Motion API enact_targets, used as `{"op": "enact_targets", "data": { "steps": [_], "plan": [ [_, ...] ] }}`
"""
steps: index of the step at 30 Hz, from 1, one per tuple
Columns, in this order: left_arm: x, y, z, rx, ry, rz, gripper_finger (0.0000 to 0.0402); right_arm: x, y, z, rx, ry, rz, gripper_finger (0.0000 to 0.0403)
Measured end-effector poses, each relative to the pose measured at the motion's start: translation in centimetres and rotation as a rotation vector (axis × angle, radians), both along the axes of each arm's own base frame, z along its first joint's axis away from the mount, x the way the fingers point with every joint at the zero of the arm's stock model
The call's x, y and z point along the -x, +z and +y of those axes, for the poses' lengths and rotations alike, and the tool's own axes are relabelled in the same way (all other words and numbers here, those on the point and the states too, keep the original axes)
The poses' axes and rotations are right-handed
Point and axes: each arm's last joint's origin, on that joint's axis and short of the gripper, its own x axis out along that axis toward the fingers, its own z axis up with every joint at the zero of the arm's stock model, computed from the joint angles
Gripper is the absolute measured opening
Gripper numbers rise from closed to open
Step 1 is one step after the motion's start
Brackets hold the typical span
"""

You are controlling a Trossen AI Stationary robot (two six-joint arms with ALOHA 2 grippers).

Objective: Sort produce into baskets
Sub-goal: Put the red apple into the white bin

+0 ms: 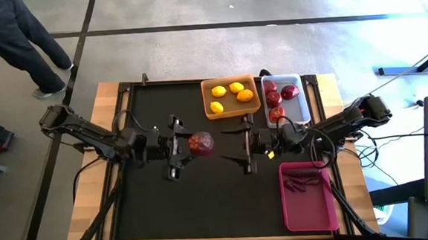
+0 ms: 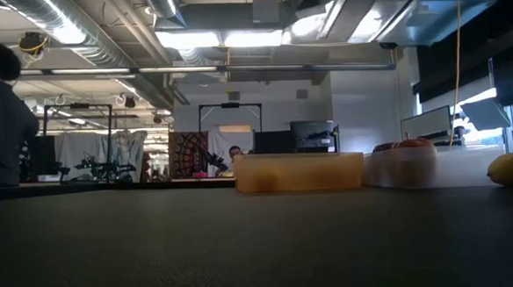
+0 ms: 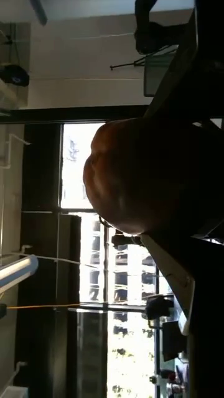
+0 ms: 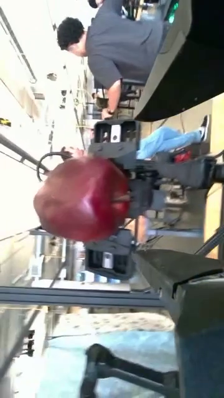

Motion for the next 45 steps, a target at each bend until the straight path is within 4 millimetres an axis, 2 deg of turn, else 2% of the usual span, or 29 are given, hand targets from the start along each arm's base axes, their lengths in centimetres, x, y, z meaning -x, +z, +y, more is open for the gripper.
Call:
{"op": "enact_targets", "data": {
  "steps": [5, 14, 19, 24, 28, 35, 39, 45],
  "plan": [
    [-0.5, -0.4, -0.1, -0.006, 0.008, -0.01, 0.0256, -0.7, -0.2, 0.2, -0.02, 0.002, -0.058, 0.0303],
    [-0.9, -0.7, 0.0, -0.002, 0.012, -0.014, 0.0251, -3.4, 0.1, 1.1, 0.053, 0.041, -0.063, 0.0303],
    [-0.8, -0.7, -0.1, -0.004, 0.007, -0.014, 0.0251, -3.7, 0.5, 1.1, 0.054, 0.039, -0.053, 0.0303],
    [-0.9, -0.8, 0.0, -0.01, 0.015, -0.007, 0.0251, -4.0, 2.0, 1.0, 0.043, 0.014, -0.07, 0.0303],
    [-0.9, -0.8, 0.0, -0.01, 0.016, -0.006, 0.0251, -4.5, 2.4, 0.7, 0.054, 0.007, -0.03, 0.0303],
    [-0.9, -0.7, -0.1, -0.013, 0.009, -0.01, 0.0251, -5.1, 1.8, 1.0, 0.082, 0.046, -0.061, 0.0302],
    [-0.9, -0.7, -0.1, -0.014, 0.006, -0.012, 0.0251, -5.2, 1.7, 1.0, 0.082, 0.035, -0.074, 0.028],
    [-0.9, -0.7, -0.1, -0.017, -0.002, -0.013, 0.0251, -5.2, 1.7, 1.1, 0.103, 0.028, -0.076, 0.0214]
  ]
}}
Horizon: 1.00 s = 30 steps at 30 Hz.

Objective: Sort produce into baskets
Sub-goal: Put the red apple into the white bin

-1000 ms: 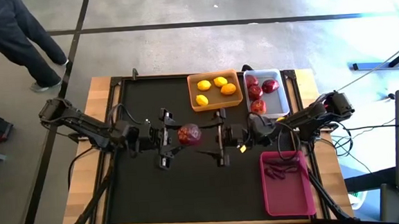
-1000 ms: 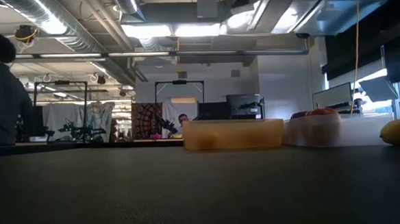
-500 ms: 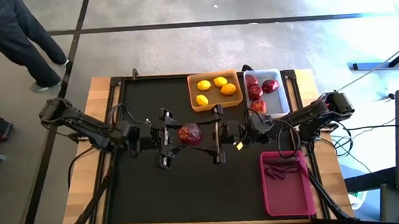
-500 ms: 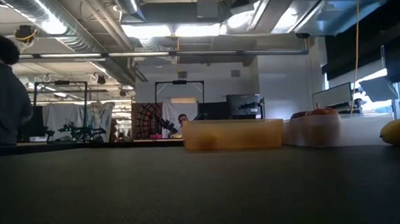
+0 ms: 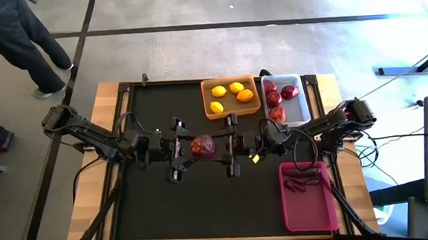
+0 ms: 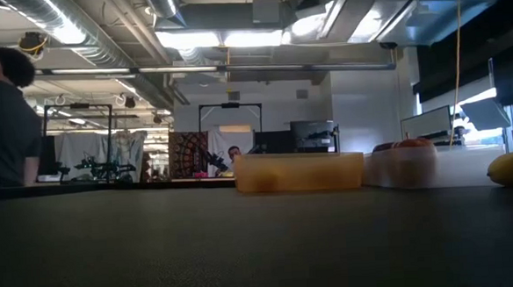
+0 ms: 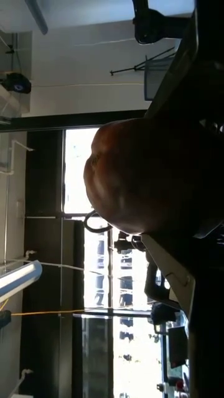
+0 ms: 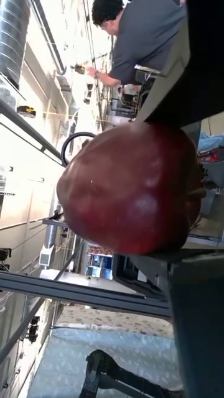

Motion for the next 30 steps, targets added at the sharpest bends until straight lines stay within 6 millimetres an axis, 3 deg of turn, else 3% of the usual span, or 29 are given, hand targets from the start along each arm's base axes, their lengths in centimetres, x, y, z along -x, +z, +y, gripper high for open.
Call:
{"op": "enact_targets", "data": {
  "steps": [5, 11, 16, 24, 30],
  "plan": [
    [0.0, 0.0, 0.0, 0.008, -0.002, 0.001, 0.0276, 0.0, -0.1, 0.0, 0.008, -0.021, 0.016, 0.0189],
    [0.3, 0.0, 0.0, 0.002, 0.013, 0.059, 0.0323, 0.1, -0.1, -0.1, 0.031, -0.044, 0.046, 0.0192],
    [1.5, 0.2, -0.2, 0.002, 0.08, 0.176, 0.0332, 0.9, 0.5, -0.5, 0.033, -0.109, 0.147, 0.0192],
    [4.5, 0.4, 0.3, 0.098, 0.189, 0.367, 0.0333, 3.6, 0.8, -1.5, 0.088, -0.246, 0.446, 0.0192],
    [5.5, -0.7, 0.8, 0.165, 0.226, 0.508, 0.0333, 6.3, 0.0, -2.6, 0.155, -0.408, 0.718, 0.0192]
  ]
}}
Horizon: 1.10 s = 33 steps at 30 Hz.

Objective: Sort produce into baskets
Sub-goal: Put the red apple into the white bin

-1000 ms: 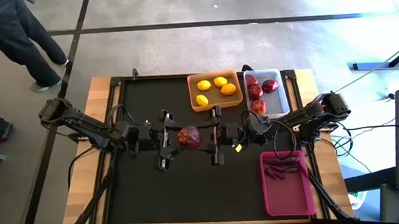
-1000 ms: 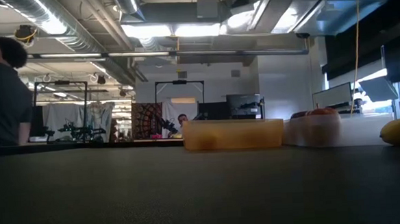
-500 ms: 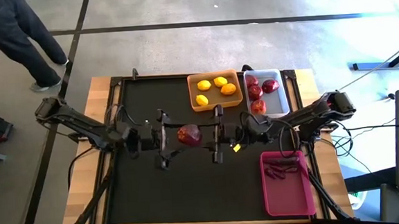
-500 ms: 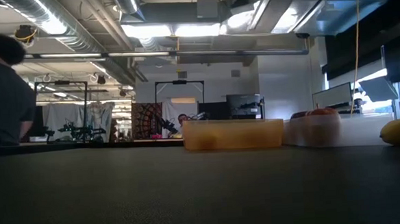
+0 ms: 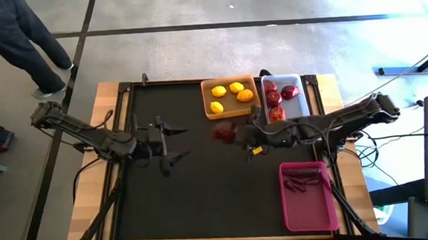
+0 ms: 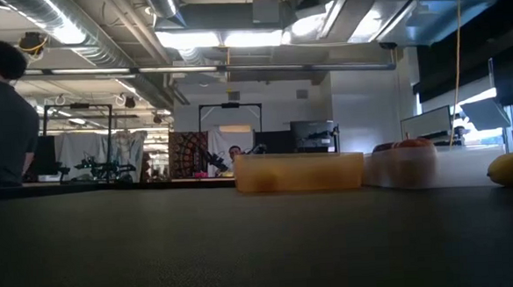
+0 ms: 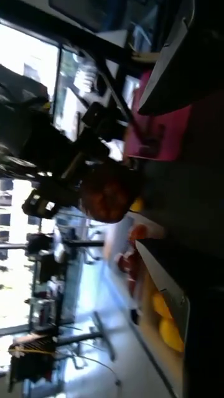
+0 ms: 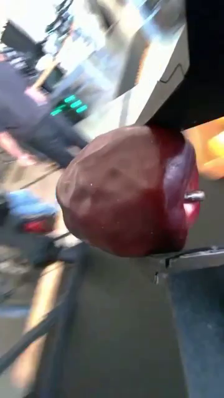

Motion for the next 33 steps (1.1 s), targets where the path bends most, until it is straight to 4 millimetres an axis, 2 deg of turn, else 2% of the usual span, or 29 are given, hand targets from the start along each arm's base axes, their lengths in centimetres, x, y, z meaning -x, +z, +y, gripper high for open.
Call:
{"op": "enact_targets", "data": {
  "steps": [8, 15, 19, 28, 33],
  "plan": [
    [0.2, -2.1, 0.5, 0.075, 0.056, 0.165, 0.0329, 4.3, -0.7, -2.0, 0.101, -0.234, 0.278, 0.0192],
    [0.3, -2.6, 0.6, 0.096, 0.072, 0.209, 0.032, 7.2, -1.7, -6.4, 0.023, -0.479, 0.479, 0.0192],
    [0.3, -2.6, 0.6, 0.095, 0.072, 0.209, 0.032, 8.6, -2.5, -9.6, -0.106, -0.614, 0.6, 0.0192],
    [0.3, -2.6, 0.6, 0.089, 0.071, 0.211, 0.032, 11.7, -3.8, -16.3, -0.469, -0.844, 0.724, 0.0192],
    [0.3, -2.6, 0.6, 0.081, 0.069, 0.213, 0.032, 13.4, -4.9, -19.3, -0.57, -0.968, 0.829, 0.0192]
  ]
}}
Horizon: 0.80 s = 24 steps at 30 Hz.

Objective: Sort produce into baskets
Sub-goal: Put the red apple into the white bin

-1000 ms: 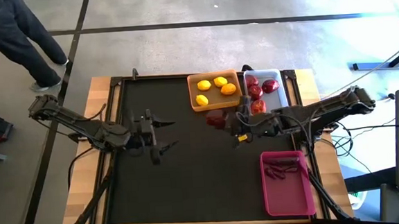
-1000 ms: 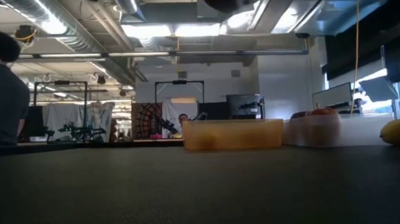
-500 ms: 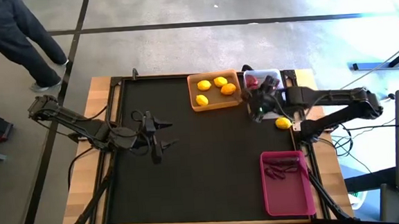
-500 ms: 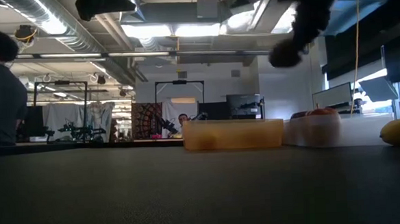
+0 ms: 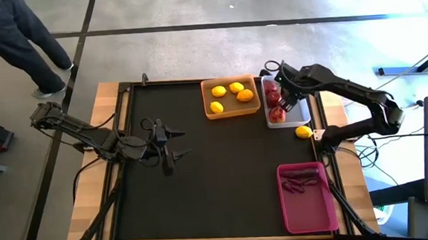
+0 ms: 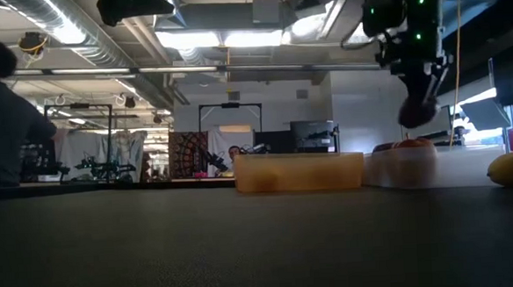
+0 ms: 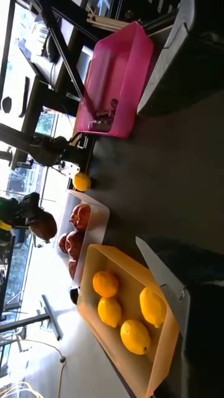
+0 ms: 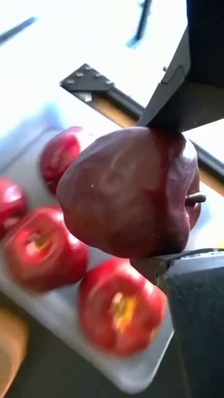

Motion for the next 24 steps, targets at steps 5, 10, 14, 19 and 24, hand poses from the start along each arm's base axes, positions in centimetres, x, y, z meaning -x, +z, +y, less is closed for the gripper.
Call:
{"op": "enact_targets", "data": {
  "steps": [5, 10, 14, 19, 24],
  "plan": [
    [0.0, -0.1, 0.0, -0.01, -0.002, 0.009, 0.032, 0.7, -1.3, -1.5, -0.089, -0.027, 0.107, 0.0192],
    [-0.4, -0.5, -0.2, -0.021, -0.003, 0.03, 0.032, 0.6, -2.8, -2.5, -0.192, -0.008, 0.208, 0.0192],
    [-0.7, -1.0, -0.3, -0.03, -0.003, 0.051, 0.032, 0.3, -4.3, -3.2, -0.249, 0.011, 0.234, 0.0192],
    [-0.9, -1.2, -0.4, -0.038, -0.005, 0.064, 0.032, 0.1, -6.8, -3.4, -0.309, 0.06, 0.286, 0.0192],
    [-1.0, -1.1, -0.4, -0.053, -0.011, 0.06, 0.032, -0.1, -8.4, -3.6, -0.32, 0.103, 0.292, 0.0192]
  ]
}}
